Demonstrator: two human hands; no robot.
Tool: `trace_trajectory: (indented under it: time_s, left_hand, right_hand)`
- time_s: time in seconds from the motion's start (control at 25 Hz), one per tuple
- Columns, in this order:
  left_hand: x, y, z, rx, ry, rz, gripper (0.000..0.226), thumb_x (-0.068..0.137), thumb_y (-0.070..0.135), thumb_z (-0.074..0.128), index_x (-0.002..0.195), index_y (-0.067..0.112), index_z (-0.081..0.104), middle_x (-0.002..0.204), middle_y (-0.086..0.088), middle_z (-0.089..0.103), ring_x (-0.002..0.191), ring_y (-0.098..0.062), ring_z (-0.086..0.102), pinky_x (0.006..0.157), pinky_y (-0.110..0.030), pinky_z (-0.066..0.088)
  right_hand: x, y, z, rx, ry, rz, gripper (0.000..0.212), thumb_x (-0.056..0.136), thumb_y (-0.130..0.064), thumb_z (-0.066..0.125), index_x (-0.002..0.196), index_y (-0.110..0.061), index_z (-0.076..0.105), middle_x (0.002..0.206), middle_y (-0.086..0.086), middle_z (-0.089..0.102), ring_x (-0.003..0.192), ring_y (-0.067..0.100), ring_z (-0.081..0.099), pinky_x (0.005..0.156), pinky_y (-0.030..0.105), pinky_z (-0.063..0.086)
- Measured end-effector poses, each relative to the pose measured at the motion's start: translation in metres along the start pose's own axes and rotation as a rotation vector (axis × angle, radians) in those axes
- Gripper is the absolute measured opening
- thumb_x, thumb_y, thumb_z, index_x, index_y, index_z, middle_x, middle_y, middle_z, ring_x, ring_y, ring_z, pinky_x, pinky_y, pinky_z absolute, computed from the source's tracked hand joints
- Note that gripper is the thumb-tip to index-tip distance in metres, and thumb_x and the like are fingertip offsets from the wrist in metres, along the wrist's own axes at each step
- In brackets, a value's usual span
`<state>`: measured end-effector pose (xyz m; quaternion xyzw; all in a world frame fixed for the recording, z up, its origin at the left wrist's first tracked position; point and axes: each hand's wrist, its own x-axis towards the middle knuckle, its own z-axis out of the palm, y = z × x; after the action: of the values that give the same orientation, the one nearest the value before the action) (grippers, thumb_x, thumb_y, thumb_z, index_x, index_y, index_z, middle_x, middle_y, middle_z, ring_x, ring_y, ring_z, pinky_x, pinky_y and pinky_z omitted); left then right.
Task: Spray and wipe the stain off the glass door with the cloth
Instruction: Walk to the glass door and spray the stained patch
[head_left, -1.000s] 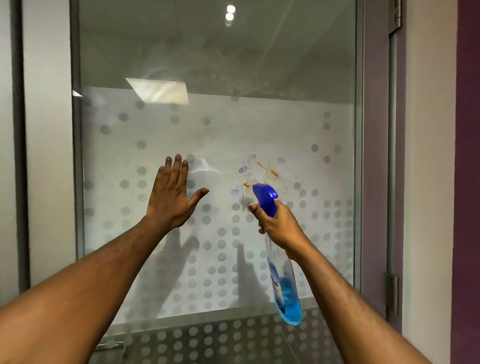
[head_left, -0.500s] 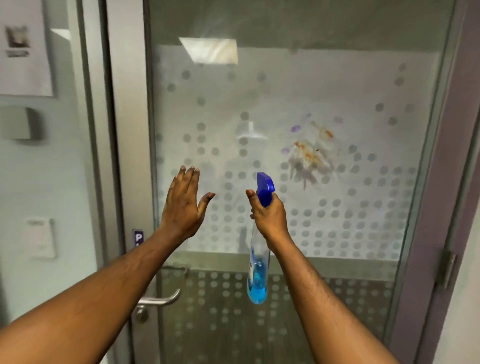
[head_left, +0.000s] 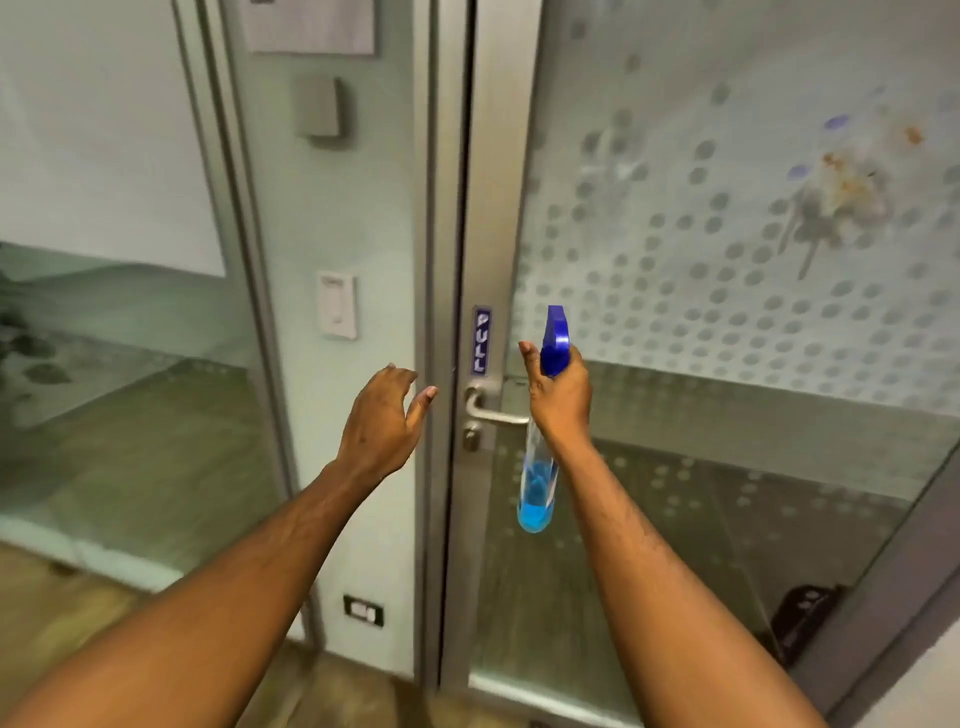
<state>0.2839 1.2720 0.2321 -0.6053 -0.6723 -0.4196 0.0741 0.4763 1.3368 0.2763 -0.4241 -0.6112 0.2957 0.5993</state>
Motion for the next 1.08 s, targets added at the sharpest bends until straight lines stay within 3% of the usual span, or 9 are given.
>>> trace_trajectory:
  time_s: [0.12, 0.28, 0.44, 0.52, 0.64, 0.8, 1.0, 1.08]
  left_hand:
    - [-0.056, -0.054, -0.030, -0.008, -0.023, -0.130, 0.038, 0.096, 0.033, 0.052, 0.117, 0.003, 0.062, 0.119, -0.014, 0.066, 0.117, -0.030, 0.056, 0.101, -0.037, 0.041]
    - [-0.129, -0.114, -0.079, 0.030, -0.038, -0.287, 0.039, 0.096, 0.030, 0.053, 0.120, 0.000, 0.061, 0.122, -0.018, 0.065, 0.117, -0.033, 0.057, 0.101, -0.040, 0.042]
    - [-0.191, -0.153, -0.126, 0.072, -0.014, -0.451, 0.035, 0.095, 0.030, 0.053, 0.113, 0.001, 0.063, 0.113, -0.019, 0.066, 0.108, -0.035, 0.059, 0.092, -0.041, 0.047]
    - [-0.224, -0.173, -0.147, 0.081, 0.028, -0.555, 0.035, 0.095, 0.029, 0.053, 0.115, 0.001, 0.063, 0.115, -0.019, 0.066, 0.109, -0.035, 0.060, 0.093, -0.041, 0.047]
    - [-0.277, -0.201, -0.176, 0.116, 0.076, -0.752, 0.038, 0.095, 0.031, 0.052, 0.119, 0.003, 0.062, 0.121, -0.018, 0.065, 0.114, -0.033, 0.059, 0.096, -0.039, 0.045]
    - [-0.336, -0.231, -0.212, 0.192, 0.077, -0.962, 0.041, 0.097, 0.033, 0.048, 0.126, 0.007, 0.057, 0.126, -0.017, 0.063, 0.119, -0.033, 0.057, 0.099, -0.040, 0.045]
    - [-0.407, -0.255, -0.253, 0.257, 0.062, -1.215, 0.049, 0.097, 0.040, 0.046, 0.136, 0.008, 0.048, 0.139, -0.013, 0.054, 0.122, -0.029, 0.054, 0.100, -0.038, 0.044]
    - [-0.442, -0.255, -0.264, 0.238, 0.064, -1.336, 0.053, 0.097, 0.041, 0.046, 0.138, 0.008, 0.046, 0.140, -0.014, 0.051, 0.121, -0.029, 0.055, 0.100, -0.040, 0.046]
  right_hand:
    - [-0.058, -0.003, 0.044, 0.062, -0.058, 0.045, 0.029, 0.086, -0.043, 0.064, 0.097, -0.017, 0.057, 0.072, -0.007, 0.059, 0.062, 0.004, 0.055, 0.054, 0.010, 0.045]
    - [-0.133, -0.013, 0.100, 0.085, -0.153, 0.078, 0.021, 0.086, -0.039, 0.065, 0.078, -0.027, 0.050, 0.062, -0.009, 0.050, 0.051, -0.002, 0.049, 0.047, 0.006, 0.039]
    - [-0.196, -0.021, 0.152, 0.105, -0.298, 0.141, 0.022, 0.086, -0.044, 0.064, 0.077, -0.031, 0.048, 0.067, -0.005, 0.052, 0.064, 0.014, 0.053, 0.061, 0.033, 0.052]
    - [-0.229, -0.021, 0.181, 0.112, -0.382, 0.149, 0.023, 0.086, -0.043, 0.065, 0.077, -0.031, 0.047, 0.069, -0.002, 0.054, 0.067, 0.019, 0.054, 0.066, 0.037, 0.052]
    - [-0.276, -0.019, 0.225, 0.155, -0.533, 0.159, 0.022, 0.085, -0.040, 0.068, 0.081, -0.026, 0.051, 0.071, 0.004, 0.056, 0.067, 0.020, 0.055, 0.066, 0.032, 0.049]
    - [-0.328, -0.013, 0.279, 0.227, -0.702, 0.210, 0.026, 0.085, -0.034, 0.070, 0.081, -0.014, 0.053, 0.062, -0.001, 0.047, 0.057, 0.012, 0.044, 0.054, 0.017, 0.040]
    - [-0.388, -0.016, 0.343, 0.290, -0.952, 0.247, 0.028, 0.085, -0.034, 0.070, 0.085, -0.010, 0.054, 0.066, 0.004, 0.048, 0.058, 0.014, 0.045, 0.059, 0.024, 0.041]
    - [-0.411, -0.020, 0.365, 0.324, -1.043, 0.221, 0.026, 0.085, -0.032, 0.070, 0.086, -0.011, 0.054, 0.066, 0.001, 0.048, 0.057, 0.013, 0.045, 0.056, 0.015, 0.040]
